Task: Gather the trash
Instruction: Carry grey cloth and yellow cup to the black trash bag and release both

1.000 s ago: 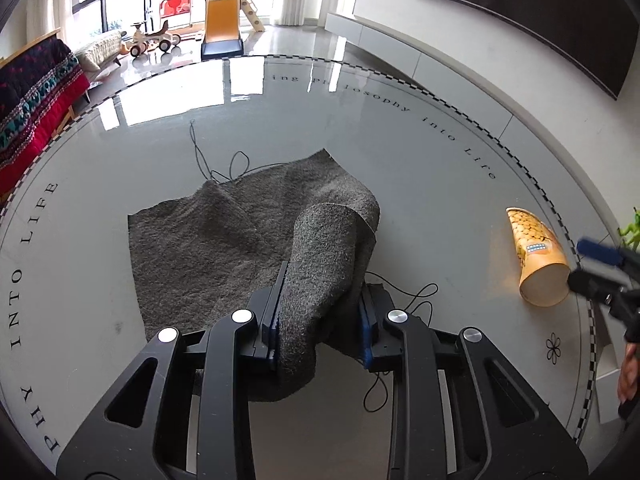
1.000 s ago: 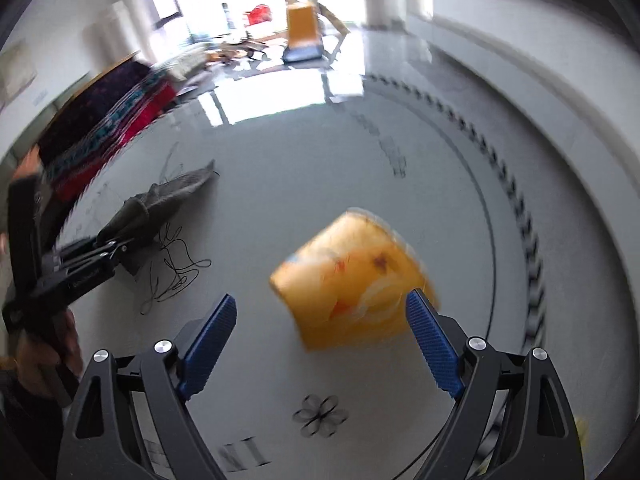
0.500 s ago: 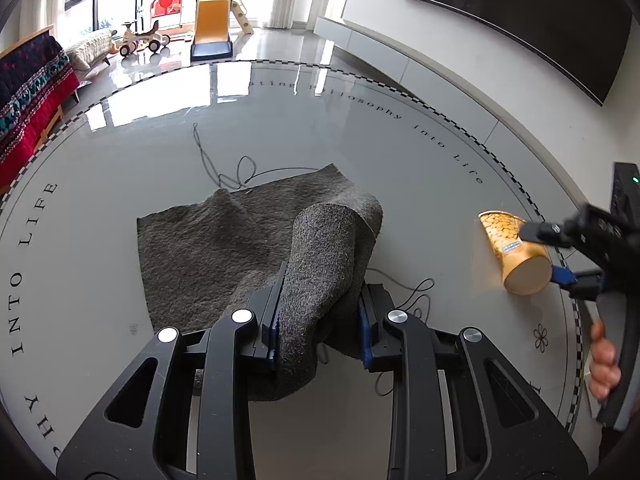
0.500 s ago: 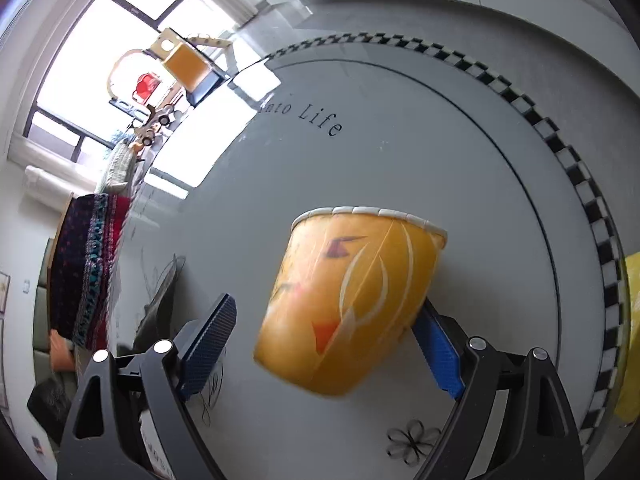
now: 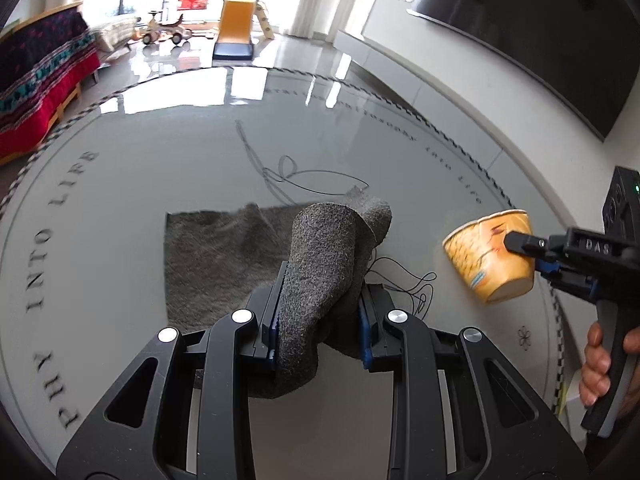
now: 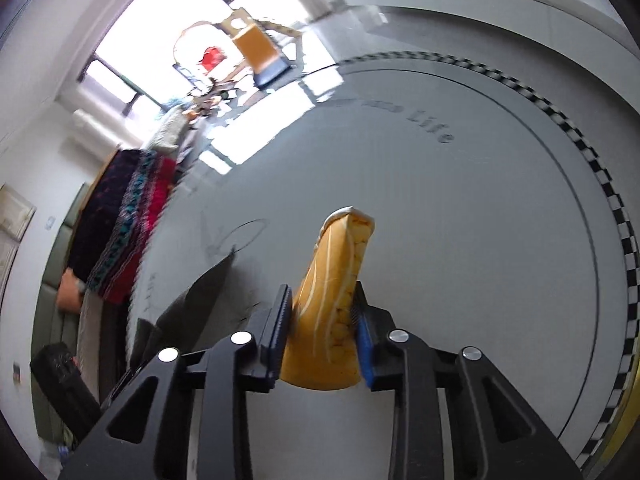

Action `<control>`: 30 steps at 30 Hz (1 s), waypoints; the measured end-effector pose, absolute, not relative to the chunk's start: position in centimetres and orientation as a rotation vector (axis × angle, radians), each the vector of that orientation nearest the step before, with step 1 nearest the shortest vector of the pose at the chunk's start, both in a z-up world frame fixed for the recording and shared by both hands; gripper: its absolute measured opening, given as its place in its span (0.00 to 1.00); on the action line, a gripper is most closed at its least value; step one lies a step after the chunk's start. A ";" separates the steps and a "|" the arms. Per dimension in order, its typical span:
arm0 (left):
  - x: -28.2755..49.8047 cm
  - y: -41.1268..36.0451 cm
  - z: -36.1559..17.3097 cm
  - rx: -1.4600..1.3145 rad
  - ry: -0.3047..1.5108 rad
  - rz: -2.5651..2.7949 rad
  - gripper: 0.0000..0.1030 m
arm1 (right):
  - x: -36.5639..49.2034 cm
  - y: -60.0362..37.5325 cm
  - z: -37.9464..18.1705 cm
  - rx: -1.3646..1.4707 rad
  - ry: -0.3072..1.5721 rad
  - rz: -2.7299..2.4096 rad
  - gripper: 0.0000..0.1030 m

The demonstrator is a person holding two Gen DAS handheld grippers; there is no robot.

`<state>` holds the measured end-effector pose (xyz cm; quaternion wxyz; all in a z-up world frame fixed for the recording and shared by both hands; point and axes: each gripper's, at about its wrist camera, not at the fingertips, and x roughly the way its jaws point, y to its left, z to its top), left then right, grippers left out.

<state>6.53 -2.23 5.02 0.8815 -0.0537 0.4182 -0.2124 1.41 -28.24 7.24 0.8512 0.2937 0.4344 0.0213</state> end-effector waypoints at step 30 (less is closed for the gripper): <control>-10.5 23.5 9.8 -0.277 0.652 0.092 0.27 | -3.8 7.7 14.3 0.216 0.886 0.692 0.29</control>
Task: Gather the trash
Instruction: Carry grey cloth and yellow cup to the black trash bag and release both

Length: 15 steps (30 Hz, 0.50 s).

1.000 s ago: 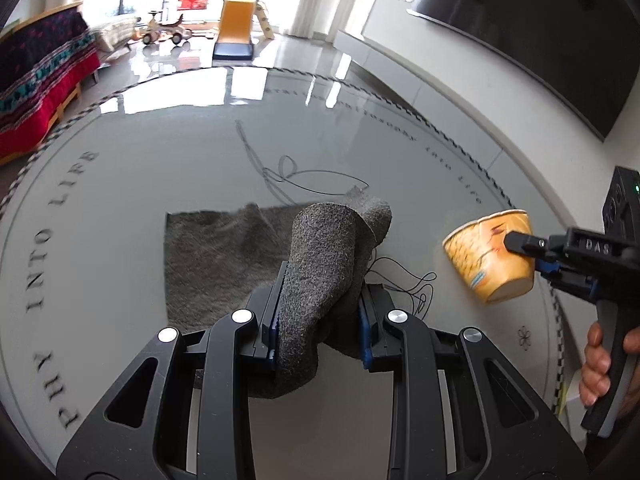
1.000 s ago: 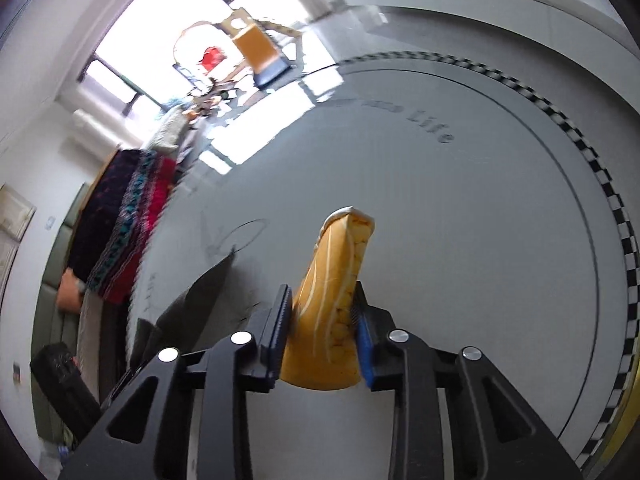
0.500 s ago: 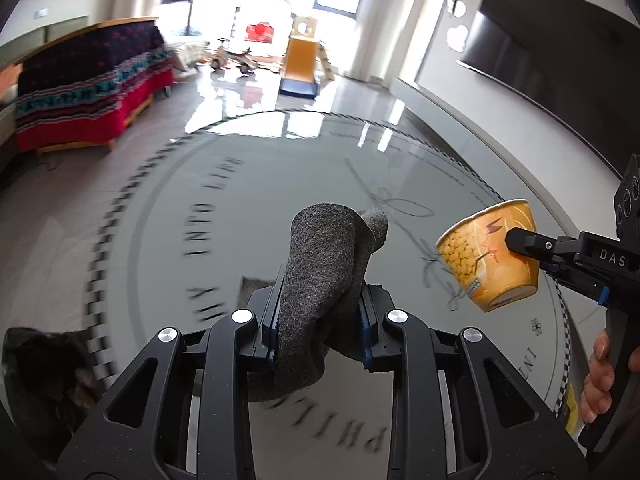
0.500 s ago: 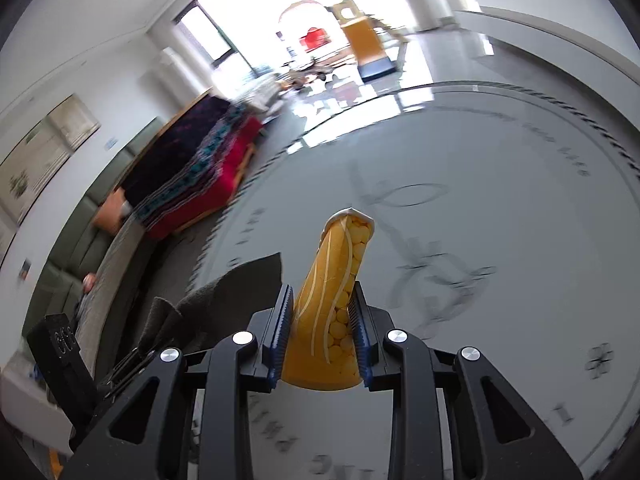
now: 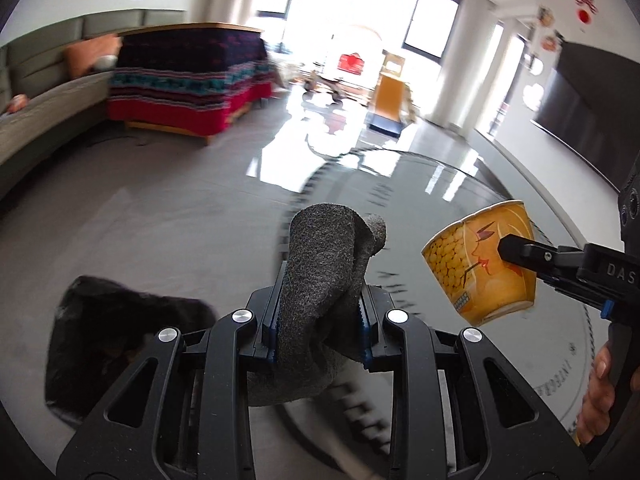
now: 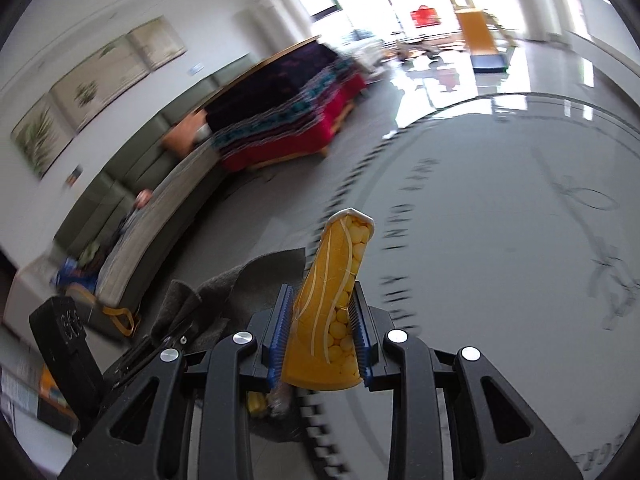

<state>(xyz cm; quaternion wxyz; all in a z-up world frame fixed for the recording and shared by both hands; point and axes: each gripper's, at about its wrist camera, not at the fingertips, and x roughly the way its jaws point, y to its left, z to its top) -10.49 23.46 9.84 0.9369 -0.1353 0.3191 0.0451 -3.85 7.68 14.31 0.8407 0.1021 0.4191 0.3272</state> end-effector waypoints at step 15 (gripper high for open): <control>-19.1 37.2 7.2 -0.383 0.674 0.477 0.27 | -10.6 28.0 13.7 -0.020 0.931 1.002 0.31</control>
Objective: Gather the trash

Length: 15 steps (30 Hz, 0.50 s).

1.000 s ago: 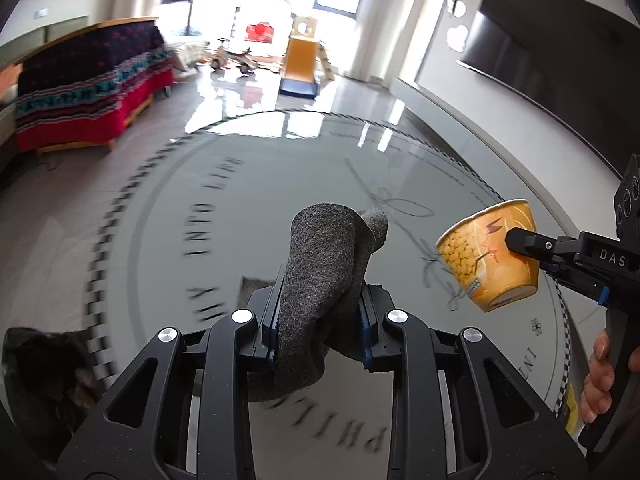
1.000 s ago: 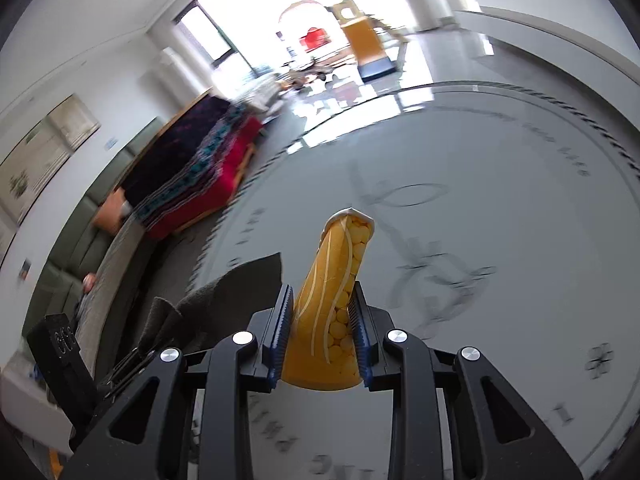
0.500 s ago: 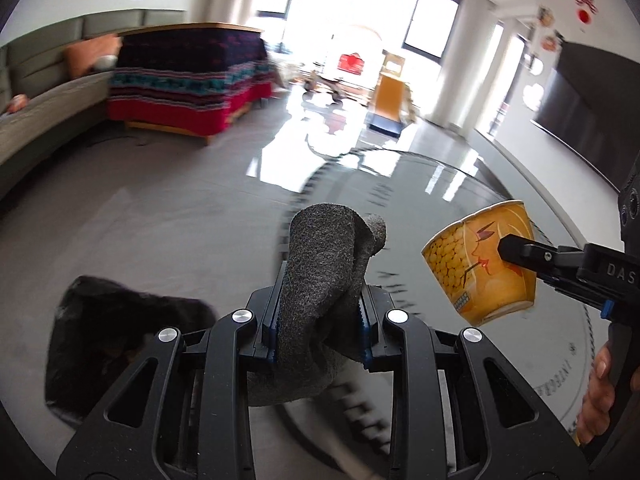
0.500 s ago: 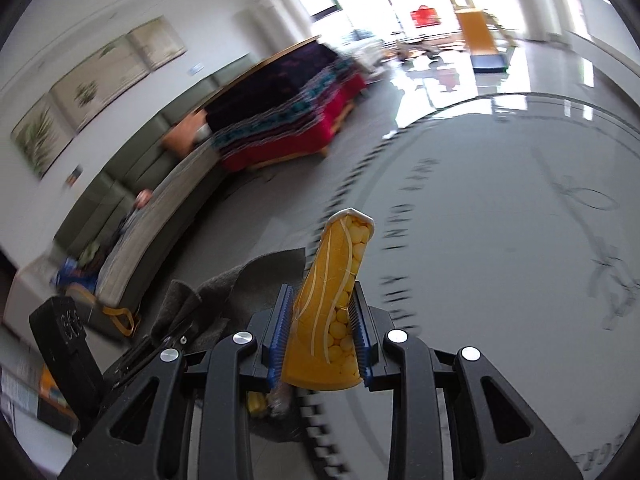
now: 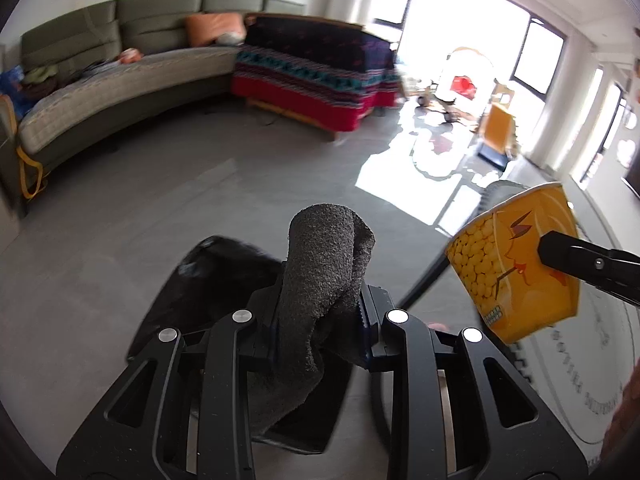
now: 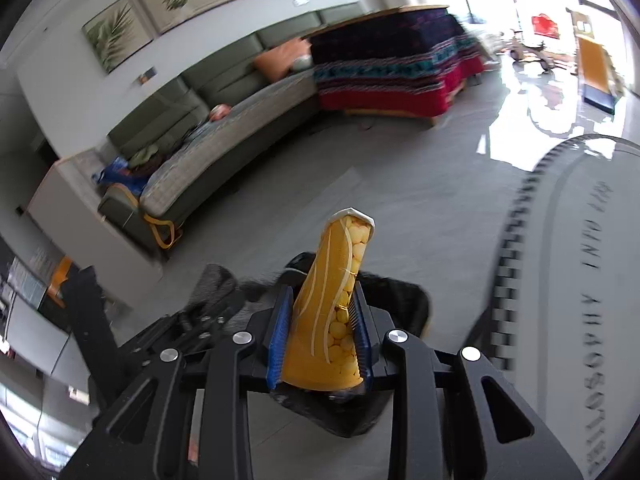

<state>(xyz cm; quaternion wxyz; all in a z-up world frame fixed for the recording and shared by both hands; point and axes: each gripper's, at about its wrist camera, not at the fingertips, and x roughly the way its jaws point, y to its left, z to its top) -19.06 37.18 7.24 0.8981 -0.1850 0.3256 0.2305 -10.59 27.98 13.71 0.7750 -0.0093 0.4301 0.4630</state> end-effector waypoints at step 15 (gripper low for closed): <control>-19.4 42.4 5.1 -0.370 0.691 0.728 0.94 | -10.0 32.0 12.0 -0.069 0.963 0.973 0.83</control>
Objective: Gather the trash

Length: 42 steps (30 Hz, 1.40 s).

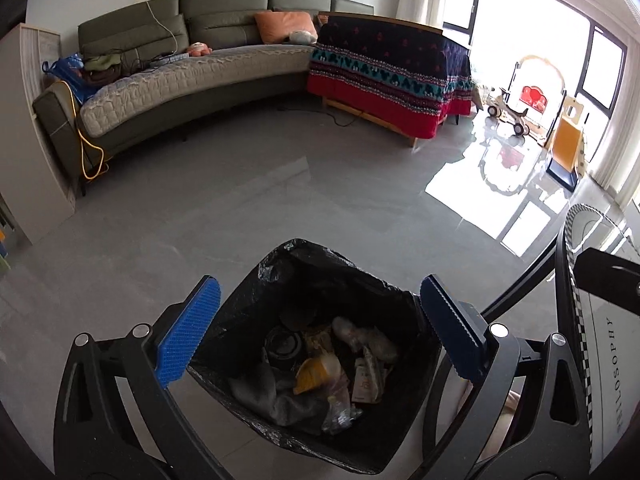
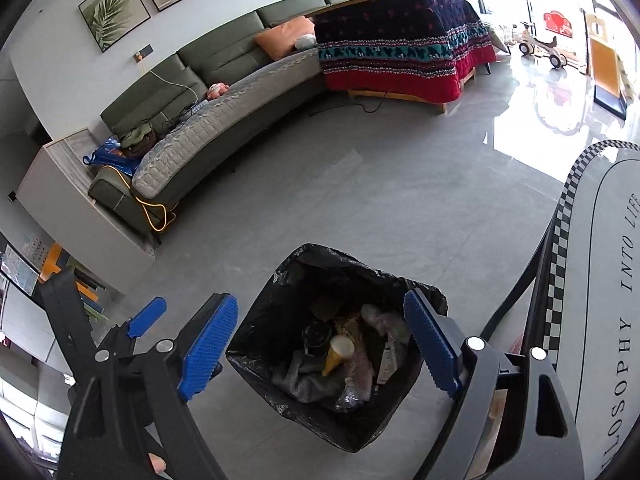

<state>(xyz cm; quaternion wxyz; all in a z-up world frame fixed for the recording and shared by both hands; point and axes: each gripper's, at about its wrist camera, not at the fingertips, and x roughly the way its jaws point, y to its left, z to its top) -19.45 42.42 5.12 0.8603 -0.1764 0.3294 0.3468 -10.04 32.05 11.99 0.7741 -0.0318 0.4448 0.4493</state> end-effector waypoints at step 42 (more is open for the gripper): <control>-10.8 17.4 10.8 -0.135 0.665 0.243 0.94 | -6.9 1.6 15.8 0.136 0.755 0.608 0.83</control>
